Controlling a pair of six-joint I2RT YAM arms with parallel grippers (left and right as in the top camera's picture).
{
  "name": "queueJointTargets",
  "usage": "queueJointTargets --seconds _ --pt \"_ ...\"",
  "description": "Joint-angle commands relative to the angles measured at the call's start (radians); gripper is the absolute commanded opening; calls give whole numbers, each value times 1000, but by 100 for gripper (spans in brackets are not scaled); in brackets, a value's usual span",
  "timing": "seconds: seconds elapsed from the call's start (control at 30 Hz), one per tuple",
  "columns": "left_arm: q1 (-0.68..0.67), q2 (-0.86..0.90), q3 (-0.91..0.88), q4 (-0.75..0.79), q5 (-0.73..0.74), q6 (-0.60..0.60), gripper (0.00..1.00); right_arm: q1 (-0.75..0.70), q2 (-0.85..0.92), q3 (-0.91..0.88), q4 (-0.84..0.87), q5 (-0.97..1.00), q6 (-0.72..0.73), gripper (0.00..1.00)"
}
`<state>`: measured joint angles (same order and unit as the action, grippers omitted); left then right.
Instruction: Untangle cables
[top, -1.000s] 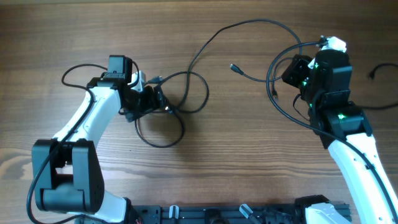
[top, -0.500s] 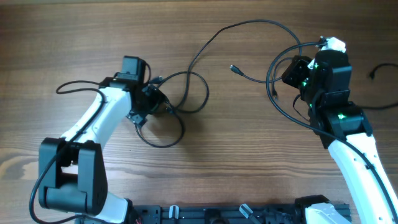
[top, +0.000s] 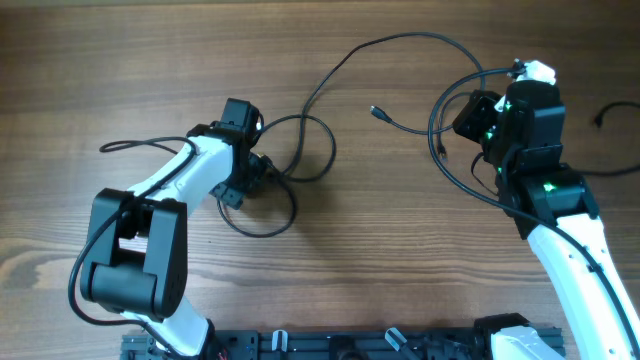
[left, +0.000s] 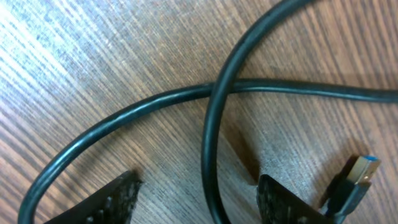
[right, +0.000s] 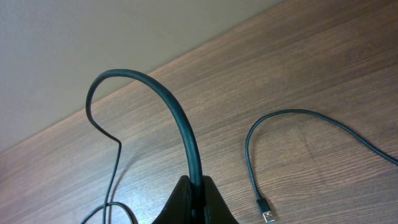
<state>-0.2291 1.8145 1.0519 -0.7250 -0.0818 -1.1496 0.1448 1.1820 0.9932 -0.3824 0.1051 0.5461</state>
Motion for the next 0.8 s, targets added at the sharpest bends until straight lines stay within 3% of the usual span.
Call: queueJointTargets --seconds 0.0,0.03,0.43,0.57,0.77 --pt "-4 8 -1 14 -24 -11 20 -2 6 11 -3 -9 4 4" --pt "-4 8 -1 18 -25 -11 4 -2 6 11 -5 -9 4 4" --pt "64 -65 66 60 -68 -11 4 -45 6 11 28 40 -30 4" --pt "86 -159 84 82 -82 -11 4 -188 6 11 38 13 -31 4" --pt "90 -201 84 211 -53 -11 4 -470 6 11 87 -178 -34 4"
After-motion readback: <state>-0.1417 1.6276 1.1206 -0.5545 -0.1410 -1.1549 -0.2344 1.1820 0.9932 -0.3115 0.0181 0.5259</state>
